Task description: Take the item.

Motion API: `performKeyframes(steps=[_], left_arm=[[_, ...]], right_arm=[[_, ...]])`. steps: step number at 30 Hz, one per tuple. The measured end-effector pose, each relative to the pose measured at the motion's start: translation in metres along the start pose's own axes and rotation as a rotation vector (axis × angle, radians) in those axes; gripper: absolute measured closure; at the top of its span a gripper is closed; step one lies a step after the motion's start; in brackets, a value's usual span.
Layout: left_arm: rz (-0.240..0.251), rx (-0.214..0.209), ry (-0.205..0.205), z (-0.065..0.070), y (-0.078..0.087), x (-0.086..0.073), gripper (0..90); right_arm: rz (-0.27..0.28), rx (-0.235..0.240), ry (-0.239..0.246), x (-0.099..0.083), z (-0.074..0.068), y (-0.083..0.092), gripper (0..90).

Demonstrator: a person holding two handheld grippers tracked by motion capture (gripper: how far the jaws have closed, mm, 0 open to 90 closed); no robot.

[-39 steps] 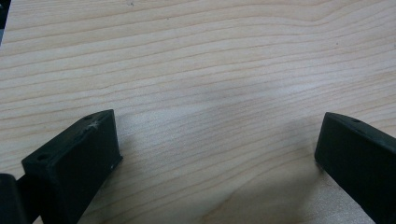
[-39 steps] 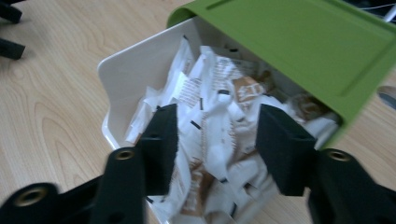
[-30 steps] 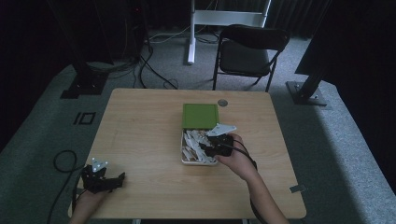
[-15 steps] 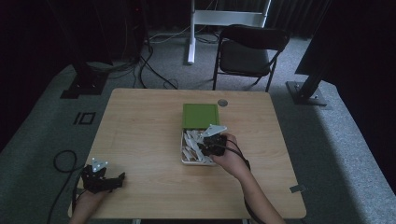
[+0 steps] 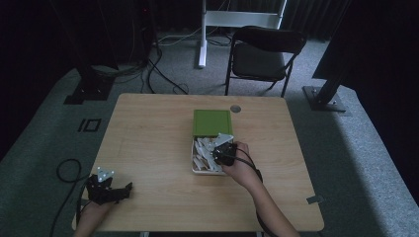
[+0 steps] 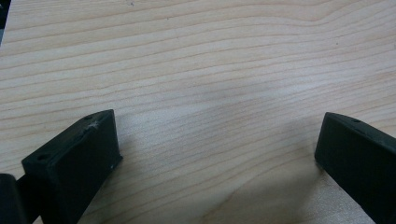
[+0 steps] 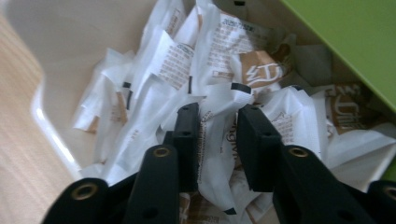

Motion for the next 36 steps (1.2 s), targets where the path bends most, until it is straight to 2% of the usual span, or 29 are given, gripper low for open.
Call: performKeyframes(steps=[3,5,6,8,11,15,20,25,27,30,36], left_arm=[[0.0,0.0,0.001,0.0,0.0,0.0,0.7],[0.0,0.0,0.0,0.0,0.0,0.0,0.7],[0.0,0.0,0.0,0.0,0.0,0.0,0.7],[0.0,0.0,0.001,0.0,0.0,0.0,0.7],[0.0,0.0,0.001,0.0,0.0,0.0,0.7],[0.001,0.0,0.002,0.0,0.0,0.0,0.7],[0.0,0.0,0.0,0.0,0.0,0.0,0.7],[0.0,0.0,0.0,0.0,0.0,0.0,0.7],[0.0,0.0,-0.001,0.0,0.0,0.0,0.7],[0.0,0.0,-0.001,0.0,0.0,0.0,0.7],[0.0,0.0,-0.001,0.0,0.0,0.0,0.7]], right_arm=[[-0.003,-0.007,-0.016,0.0,0.001,0.0,75.0],[0.001,0.003,-0.048,0.001,0.003,0.001,80.1],[0.001,0.003,-0.048,0.001,0.003,0.001,80.1],[0.025,0.024,-0.07,0.005,0.002,0.006,84.1],[0.037,0.034,-0.07,0.009,0.0,0.01,84.8],[0.072,0.034,-0.101,0.016,0.003,0.017,85.1],[0.134,0.04,-0.13,0.025,0.008,0.033,85.4],[0.206,0.018,-0.149,0.037,0.02,0.052,85.7],[0.249,0.007,-0.173,0.042,0.026,0.06,85.7],[0.295,-0.04,-0.195,0.046,0.04,0.07,85.7],[0.323,-0.074,-0.247,0.044,0.062,0.081,85.7]])
Point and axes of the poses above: each handheld gripper's, and its own axes: y roughly backward along the jaws, x roughly out of its top, z roughly to its right, the point moved 9 cm from there along -y, roughly forward along the jaws, and after that the axes turned 6 degrees about z, right-handed, at the moved point
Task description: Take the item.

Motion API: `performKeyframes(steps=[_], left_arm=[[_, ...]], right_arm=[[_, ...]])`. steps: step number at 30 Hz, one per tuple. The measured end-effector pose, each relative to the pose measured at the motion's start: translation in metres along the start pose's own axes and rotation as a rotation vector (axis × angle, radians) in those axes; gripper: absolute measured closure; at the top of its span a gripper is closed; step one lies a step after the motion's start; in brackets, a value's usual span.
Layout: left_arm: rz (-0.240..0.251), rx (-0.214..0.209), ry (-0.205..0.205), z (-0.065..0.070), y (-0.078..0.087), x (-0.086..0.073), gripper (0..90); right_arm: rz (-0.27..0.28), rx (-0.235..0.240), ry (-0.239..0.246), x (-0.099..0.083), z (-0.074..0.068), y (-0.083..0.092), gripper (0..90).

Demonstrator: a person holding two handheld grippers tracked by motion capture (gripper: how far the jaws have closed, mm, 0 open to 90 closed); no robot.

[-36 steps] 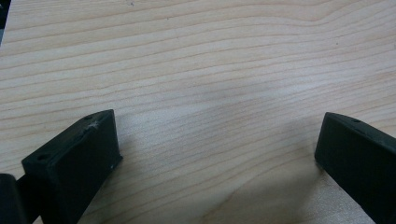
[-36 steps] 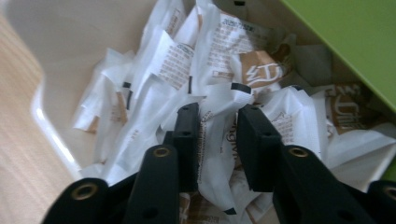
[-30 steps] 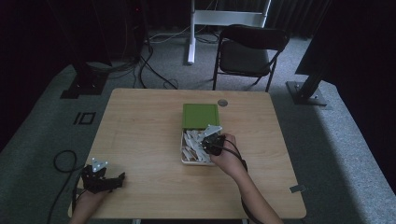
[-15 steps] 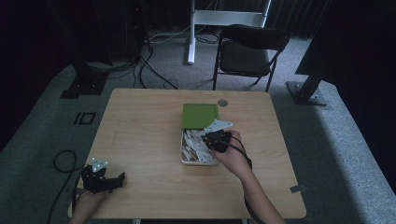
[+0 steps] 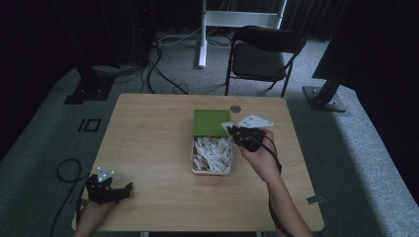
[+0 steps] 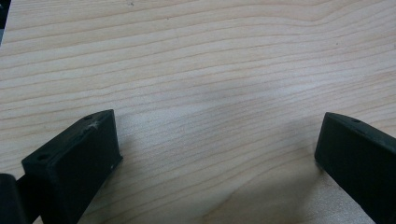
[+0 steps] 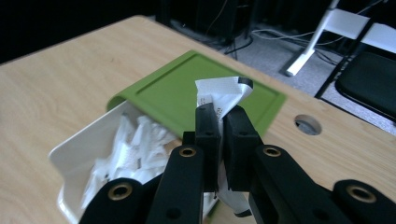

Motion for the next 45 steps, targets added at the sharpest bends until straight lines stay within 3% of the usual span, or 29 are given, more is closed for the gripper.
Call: performKeyframes(steps=[11,18,20,25,29,38,45], left_arm=[[0.0,-0.001,0.001,0.0,0.0,0.0,0.7],[0.0,0.0,0.001,0.0,0.0,0.0,0.7],[-0.001,0.0,0.0,0.0,0.0,0.0,0.7],[0.0,0.0,0.001,0.0,0.0,0.0,0.7],[0.0,0.0,0.001,0.0,0.0,0.0,0.7],[0.0,0.0,0.001,0.0,0.0,0.0,0.7],[0.0,0.0,0.001,0.0,0.0,0.0,0.7]], right_arm=[[0.041,-0.117,-0.047,-0.006,0.049,-0.002,85.6],[0.001,-0.181,-0.085,-0.021,0.082,-0.011,85.6],[-0.001,-0.194,-0.114,-0.026,0.091,-0.015,85.6],[0.004,-0.24,-0.13,-0.037,0.112,-0.026,85.6],[-0.033,-0.286,-0.151,-0.051,0.126,-0.036,85.5],[-0.082,-0.282,-0.246,-0.081,0.138,-0.06,85.4],[-0.128,-0.28,-0.298,-0.103,0.136,-0.082,85.3]])
Point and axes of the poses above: each handheld gripper's, and its own axes: y roughly backward along the jaws, x roughly out of its top, z roughly to its right, the point moved 9 cm from there along -y, roughly forward along the jaws, and after that the axes turned 6 degrees about z, right-handed, at the moved point
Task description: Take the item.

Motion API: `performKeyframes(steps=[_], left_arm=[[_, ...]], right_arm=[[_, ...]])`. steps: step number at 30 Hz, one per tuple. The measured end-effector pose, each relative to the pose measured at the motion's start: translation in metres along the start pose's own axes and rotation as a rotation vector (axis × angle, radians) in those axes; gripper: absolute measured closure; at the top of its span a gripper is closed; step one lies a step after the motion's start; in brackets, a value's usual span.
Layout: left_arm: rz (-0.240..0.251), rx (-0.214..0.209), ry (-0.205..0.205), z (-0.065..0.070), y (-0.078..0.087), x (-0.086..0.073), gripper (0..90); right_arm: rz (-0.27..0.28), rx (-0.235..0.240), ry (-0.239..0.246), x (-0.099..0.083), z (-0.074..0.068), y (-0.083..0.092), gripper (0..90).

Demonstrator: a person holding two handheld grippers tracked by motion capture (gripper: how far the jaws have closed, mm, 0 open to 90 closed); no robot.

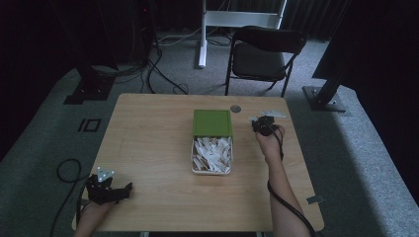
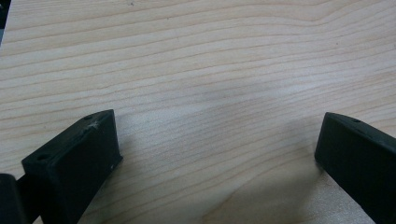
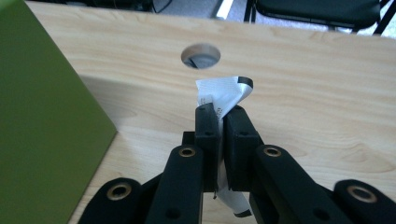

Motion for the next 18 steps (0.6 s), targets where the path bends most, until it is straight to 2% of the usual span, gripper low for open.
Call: performKeyframes(steps=[5,7,11,14,18], left_arm=[[0.0,0.0,0.0,0.0,0.0,0.0,0.7],[0.0,0.0,0.0,0.0,0.0,0.0,0.7],[0.0,0.0,0.0,0.0,0.0,0.0,0.7],[0.0,0.0,0.0,0.0,0.0,0.0,0.7],[0.0,0.0,0.0,0.0,0.0,0.0,0.7]], right_arm=[[-0.022,0.026,-0.05,-0.011,-0.01,-0.015,85.3],[-0.035,0.015,-0.042,-0.016,-0.012,-0.02,85.3],[-0.059,0.035,-0.071,-0.024,-0.018,-0.029,85.4],[-0.06,0.031,-0.09,-0.027,-0.018,-0.032,85.3],[-0.069,-0.002,-0.035,-0.028,-0.014,-0.035,85.1]])
Point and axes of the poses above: each handheld gripper's, and its own axes: y roughly backward along the jaws, x roughly out of its top, z roughly to its right, the point moved 9 cm from there along -y, roughly forward along the jaws, and after that the axes turned 6 degrees about z, right-handed, at the moved point
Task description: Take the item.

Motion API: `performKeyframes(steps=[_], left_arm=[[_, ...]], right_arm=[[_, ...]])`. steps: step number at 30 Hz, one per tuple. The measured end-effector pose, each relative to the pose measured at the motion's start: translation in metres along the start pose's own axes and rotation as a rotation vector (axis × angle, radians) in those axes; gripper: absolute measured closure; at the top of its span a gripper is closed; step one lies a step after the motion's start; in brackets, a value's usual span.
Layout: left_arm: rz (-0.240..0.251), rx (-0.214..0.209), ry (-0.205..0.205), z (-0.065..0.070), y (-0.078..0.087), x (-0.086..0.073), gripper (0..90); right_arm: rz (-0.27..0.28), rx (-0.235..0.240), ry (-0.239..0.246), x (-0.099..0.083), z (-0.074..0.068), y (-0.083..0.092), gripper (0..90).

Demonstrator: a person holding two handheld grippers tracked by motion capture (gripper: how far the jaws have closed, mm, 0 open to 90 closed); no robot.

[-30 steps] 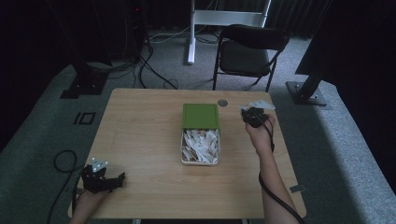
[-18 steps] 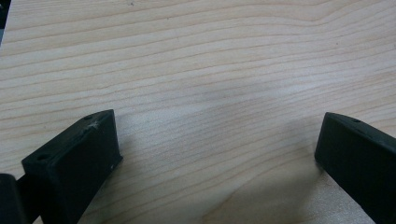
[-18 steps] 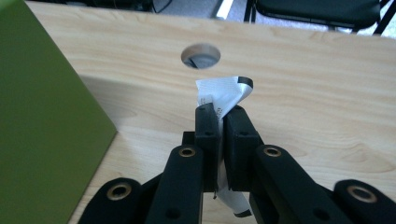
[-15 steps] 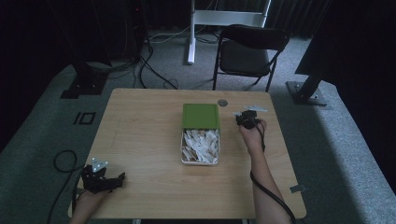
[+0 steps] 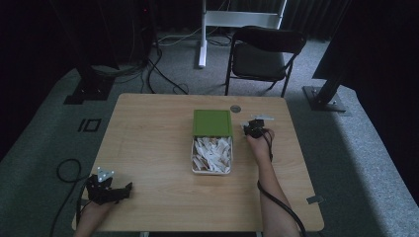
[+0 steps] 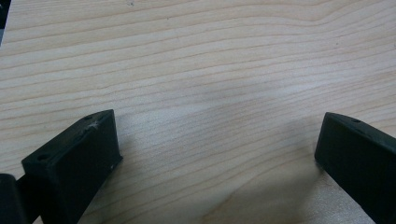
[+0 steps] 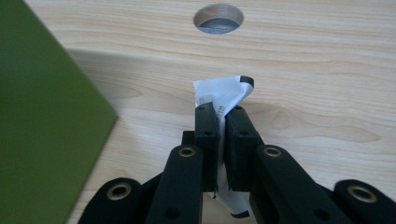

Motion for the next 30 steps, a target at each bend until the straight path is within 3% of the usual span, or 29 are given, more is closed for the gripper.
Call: performKeyframes(steps=[8,11,14,15,18,19,22,27,30], left_arm=[[-0.001,0.0,0.0,0.0,0.0,0.0,0.7],[0.0,0.0,0.0,0.0,0.0,0.0,0.7],[0.0,0.0,0.0,0.0,0.0,0.0,0.7],[0.0,0.0,0.001,0.0,0.0,0.0,0.7],[0.0,0.0,0.0,0.0,0.0,0.0,0.7],[0.0,0.0,0.0,0.0,0.0,0.0,0.7],[0.0,0.0,0.0,0.0,0.0,0.0,0.7],[0.0,0.0,0.0,0.0,0.0,0.0,0.7],[0.0,0.0,0.0,0.0,0.0,0.0,0.7]], right_arm=[[-0.005,-0.017,-0.02,-0.007,0.012,-0.006,83.1],[0.007,-0.014,-0.041,-0.009,0.017,-0.009,78.5],[-0.008,-0.017,-0.031,-0.008,0.02,-0.008,72.5],[-0.027,0.002,-0.039,-0.009,0.02,-0.008,62.9],[-0.015,-0.015,-0.035,-0.005,0.024,-0.005,52.5],[-0.01,-0.018,-0.055,-0.003,0.026,-0.003,49.4],[0.006,-0.005,-0.06,0.002,0.028,0.003,38.5],[0.002,-0.023,-0.092,0.0,0.034,0.014,30.6],[0.012,-0.05,-0.08,-0.003,0.038,0.019,25.5]])
Point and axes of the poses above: each handheld gripper's, and its own axes: y roughly backward along the jaws, x roughly out of its top, z roughly to its right, the point moved 9 cm from there along -y, roughly forward along the jaws, and after that the axes turned 6 degrees about z, right-handed, at the moved point
